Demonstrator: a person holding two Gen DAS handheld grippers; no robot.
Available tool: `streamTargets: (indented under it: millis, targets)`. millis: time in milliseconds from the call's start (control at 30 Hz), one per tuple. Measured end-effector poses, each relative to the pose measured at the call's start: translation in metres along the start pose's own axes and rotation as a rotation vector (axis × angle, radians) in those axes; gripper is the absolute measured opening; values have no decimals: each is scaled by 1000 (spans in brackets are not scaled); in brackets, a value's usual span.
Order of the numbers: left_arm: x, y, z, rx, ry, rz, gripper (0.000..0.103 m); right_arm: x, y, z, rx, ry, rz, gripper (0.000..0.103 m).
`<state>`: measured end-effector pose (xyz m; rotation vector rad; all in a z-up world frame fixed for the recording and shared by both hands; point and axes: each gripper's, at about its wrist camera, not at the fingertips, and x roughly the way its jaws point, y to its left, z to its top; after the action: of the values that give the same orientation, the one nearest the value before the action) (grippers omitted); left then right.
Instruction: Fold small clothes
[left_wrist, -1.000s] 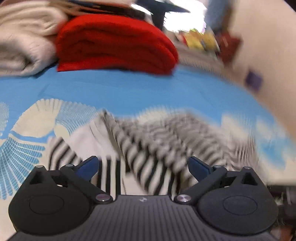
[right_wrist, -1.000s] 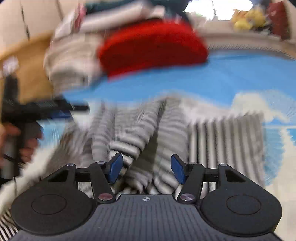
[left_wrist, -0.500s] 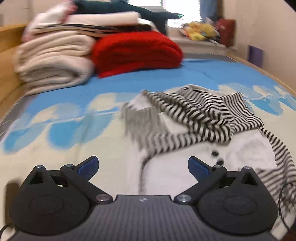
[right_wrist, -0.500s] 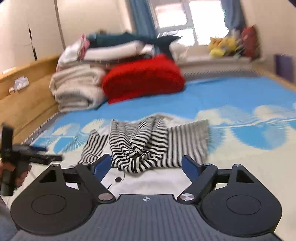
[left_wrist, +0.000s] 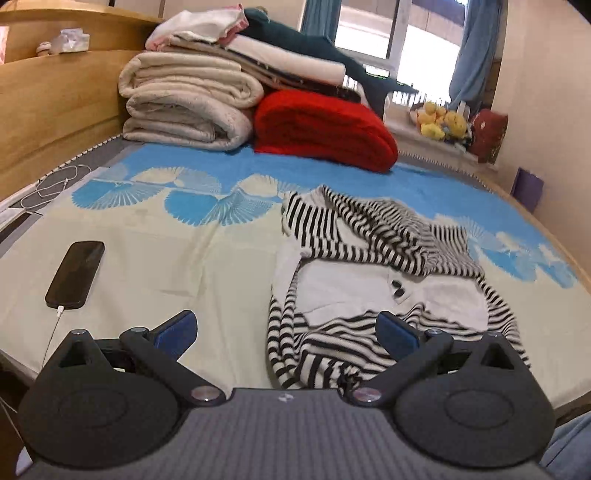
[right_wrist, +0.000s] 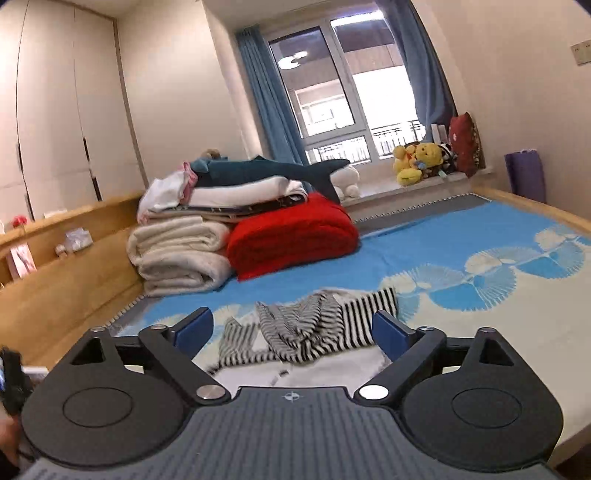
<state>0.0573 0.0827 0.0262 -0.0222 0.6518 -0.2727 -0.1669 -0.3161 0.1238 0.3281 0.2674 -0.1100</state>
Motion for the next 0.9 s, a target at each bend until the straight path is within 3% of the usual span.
streamTargets:
  millis: [133,267,433,600,633,700,767,800,867,900]
  targets:
    - [27,-3,7,-28,50,-56,103,54,-13,-35,22,159,-80,94]
    - [62,-4,5,-52,73,-15,103,109,-27,-63,94,280,-149,93]
    - [114,6,-2,-75,169,13,103,172,-42,-98,186,399,-206,93]
    - [157,24,-21,-157,289,-27,103,210,-68,-136,114,507,-394,93]
    - [163,25,-25,-158,316,-40,103,213,-78,-143,147,533,-392,94]
    - [176,25,-35,-174,380,-87,103,210,-81,-138,223,494,-362,96]
    - [175,21,-38,-161,351,-87,103,213,-86,-138,338,515,-173,96]
    - [176,19,-37,-154,358,-106,103,216,-88,-141,387,534,-121,97]
    - [179,12,-37,-142,375,-124,102,221,-83,-143,339,531,-124,97]
    - [178,10,-36,-135,377,-133,95,224,-80,-143,295,542,-135,90]
